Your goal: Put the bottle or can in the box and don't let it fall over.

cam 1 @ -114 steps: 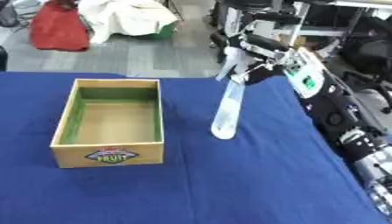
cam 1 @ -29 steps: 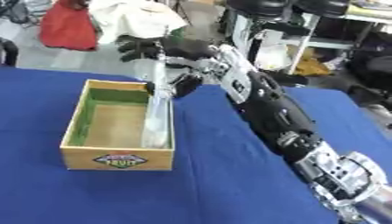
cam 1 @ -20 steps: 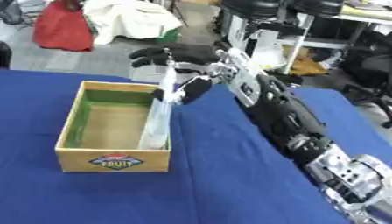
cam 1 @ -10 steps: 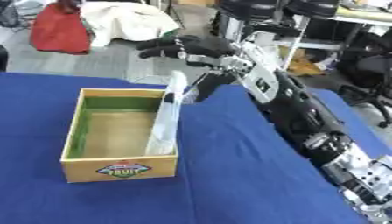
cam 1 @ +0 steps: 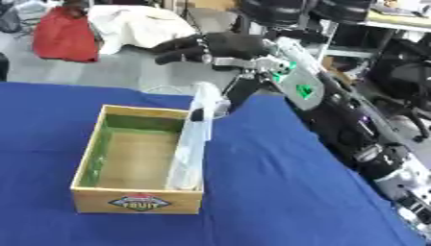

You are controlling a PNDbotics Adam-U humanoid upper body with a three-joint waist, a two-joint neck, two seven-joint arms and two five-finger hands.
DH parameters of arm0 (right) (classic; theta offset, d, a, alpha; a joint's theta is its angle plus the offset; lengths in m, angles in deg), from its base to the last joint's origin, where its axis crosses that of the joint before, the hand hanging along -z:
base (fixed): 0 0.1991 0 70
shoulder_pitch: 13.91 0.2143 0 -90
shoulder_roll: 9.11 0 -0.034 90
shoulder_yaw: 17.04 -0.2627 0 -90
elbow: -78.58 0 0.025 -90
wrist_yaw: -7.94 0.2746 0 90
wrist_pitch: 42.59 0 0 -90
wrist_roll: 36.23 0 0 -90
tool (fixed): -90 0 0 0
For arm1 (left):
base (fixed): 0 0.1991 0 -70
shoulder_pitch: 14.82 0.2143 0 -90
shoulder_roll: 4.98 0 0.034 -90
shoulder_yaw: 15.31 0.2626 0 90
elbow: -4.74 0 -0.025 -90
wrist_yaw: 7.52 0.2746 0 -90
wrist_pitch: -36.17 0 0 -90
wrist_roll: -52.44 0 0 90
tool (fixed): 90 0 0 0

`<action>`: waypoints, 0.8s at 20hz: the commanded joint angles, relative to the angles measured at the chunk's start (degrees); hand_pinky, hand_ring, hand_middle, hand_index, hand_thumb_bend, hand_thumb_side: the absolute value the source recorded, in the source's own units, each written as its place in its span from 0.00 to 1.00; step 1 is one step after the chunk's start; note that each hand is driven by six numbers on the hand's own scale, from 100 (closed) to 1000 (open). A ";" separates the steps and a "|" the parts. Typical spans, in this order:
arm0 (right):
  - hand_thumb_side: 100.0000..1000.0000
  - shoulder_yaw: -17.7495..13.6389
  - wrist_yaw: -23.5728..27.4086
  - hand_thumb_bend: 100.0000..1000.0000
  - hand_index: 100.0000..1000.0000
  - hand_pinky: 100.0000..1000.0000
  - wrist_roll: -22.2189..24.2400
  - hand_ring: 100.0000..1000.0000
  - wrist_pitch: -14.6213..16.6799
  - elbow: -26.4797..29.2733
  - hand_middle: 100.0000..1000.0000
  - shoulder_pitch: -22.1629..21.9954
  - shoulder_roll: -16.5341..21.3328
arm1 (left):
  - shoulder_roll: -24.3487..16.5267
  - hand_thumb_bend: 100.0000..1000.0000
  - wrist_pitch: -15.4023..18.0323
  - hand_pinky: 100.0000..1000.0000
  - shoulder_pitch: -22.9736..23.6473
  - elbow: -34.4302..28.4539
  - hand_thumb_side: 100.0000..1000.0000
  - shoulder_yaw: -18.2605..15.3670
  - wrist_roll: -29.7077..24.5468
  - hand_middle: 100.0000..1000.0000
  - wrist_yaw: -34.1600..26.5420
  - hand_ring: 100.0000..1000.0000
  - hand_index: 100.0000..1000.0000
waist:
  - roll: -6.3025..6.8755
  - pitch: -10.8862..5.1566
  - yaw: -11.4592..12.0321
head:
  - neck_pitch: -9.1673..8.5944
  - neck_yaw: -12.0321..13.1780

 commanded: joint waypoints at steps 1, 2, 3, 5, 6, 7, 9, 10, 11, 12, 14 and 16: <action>0.58 0.06 -1.72 0.35 1.00 0.85 10.44 0.99 10.65 0.52 1.00 0.36 1.88 | -1.31 0.24 0.14 0.64 -0.60 -0.69 0.73 -0.37 0.04 0.46 0.29 0.51 0.86 | 0.31 -0.95 -0.17 | -0.31 -0.17; 0.60 0.22 -2.32 0.34 1.00 0.85 10.35 1.00 10.86 0.21 1.00 0.16 1.73 | -1.30 0.24 0.15 0.64 -0.61 -0.68 0.73 -0.37 0.01 0.46 0.29 0.51 0.86 | 0.29 -0.92 -0.21 | -0.35 -0.21; 0.61 0.49 -2.91 0.33 1.00 0.85 10.29 1.00 11.09 -0.16 1.00 -0.14 1.57 | -1.30 0.24 0.15 0.64 -0.63 -0.67 0.73 -0.37 -0.01 0.46 0.31 0.51 0.86 | 0.25 -0.87 -0.24 | -0.40 -0.27; 0.63 1.19 -3.89 0.32 1.00 0.85 10.21 1.00 11.42 -0.64 1.00 -0.67 1.49 | -1.30 0.24 0.15 0.64 -0.66 -0.65 0.73 -0.41 -0.02 0.46 0.36 0.51 0.86 | 0.17 -0.78 -0.31 | -0.52 -0.37; 0.63 1.47 -4.20 0.32 1.00 0.85 10.11 1.00 11.47 -0.70 1.00 -0.87 1.52 | -1.30 0.24 0.14 0.64 -0.67 -0.64 0.73 -0.44 -0.01 0.46 0.39 0.51 0.86 | 0.15 -0.76 -0.34 | -0.59 -0.41; 0.66 1.75 -4.40 0.33 1.00 0.85 9.99 1.00 11.50 -0.71 1.00 -1.19 1.61 | -1.30 0.24 0.13 0.64 -0.66 -0.63 0.73 -0.46 0.00 0.46 0.41 0.51 0.86 | 0.14 -0.74 -0.40 | -0.71 -0.42; 0.70 2.32 -4.42 0.28 1.00 0.84 9.72 1.00 11.52 -0.50 1.00 -1.88 1.96 | -1.31 0.24 0.12 0.64 -0.62 -0.61 0.73 -0.52 0.02 0.46 0.44 0.51 0.86 | 0.12 -0.75 -0.56 | -0.85 -0.31; 0.71 2.56 -4.28 0.27 1.00 0.84 9.58 1.00 11.52 -0.29 1.00 -2.18 2.20 | -1.31 0.24 0.12 0.64 -0.59 -0.59 0.73 -0.56 0.04 0.46 0.45 0.51 0.86 | 0.11 -0.76 -0.64 | -0.89 -0.27; 0.72 2.79 -4.01 0.26 1.00 0.84 9.40 1.00 11.52 -0.04 1.00 -2.56 2.47 | -1.30 0.24 0.11 0.64 -0.55 -0.57 0.73 -0.60 0.08 0.46 0.45 0.51 0.86 | 0.10 -0.78 -0.77 | -0.93 -0.20; 0.72 2.98 -3.66 0.26 1.00 0.84 9.23 1.00 11.52 0.26 1.00 -2.93 2.73 | -1.29 0.24 0.10 0.64 -0.52 -0.55 0.73 -0.64 0.11 0.46 0.46 0.51 0.86 | 0.10 -0.79 -0.89 | -0.95 -0.14; 0.73 3.18 -2.65 0.22 1.00 0.83 8.94 1.00 11.52 0.76 1.00 -3.71 3.23 | -1.28 0.24 0.09 0.64 -0.46 -0.51 0.73 -0.70 0.15 0.46 0.48 0.51 0.86 | 0.12 -0.82 -1.16 | -0.92 -0.03; 0.73 3.05 -1.48 0.19 1.00 0.82 8.75 1.00 11.52 1.05 1.00 -4.36 3.64 | -1.27 0.24 0.09 0.64 -0.39 -0.48 0.73 -0.77 0.21 0.46 0.52 0.51 0.86 | 0.15 -0.83 -1.39 | -0.90 0.06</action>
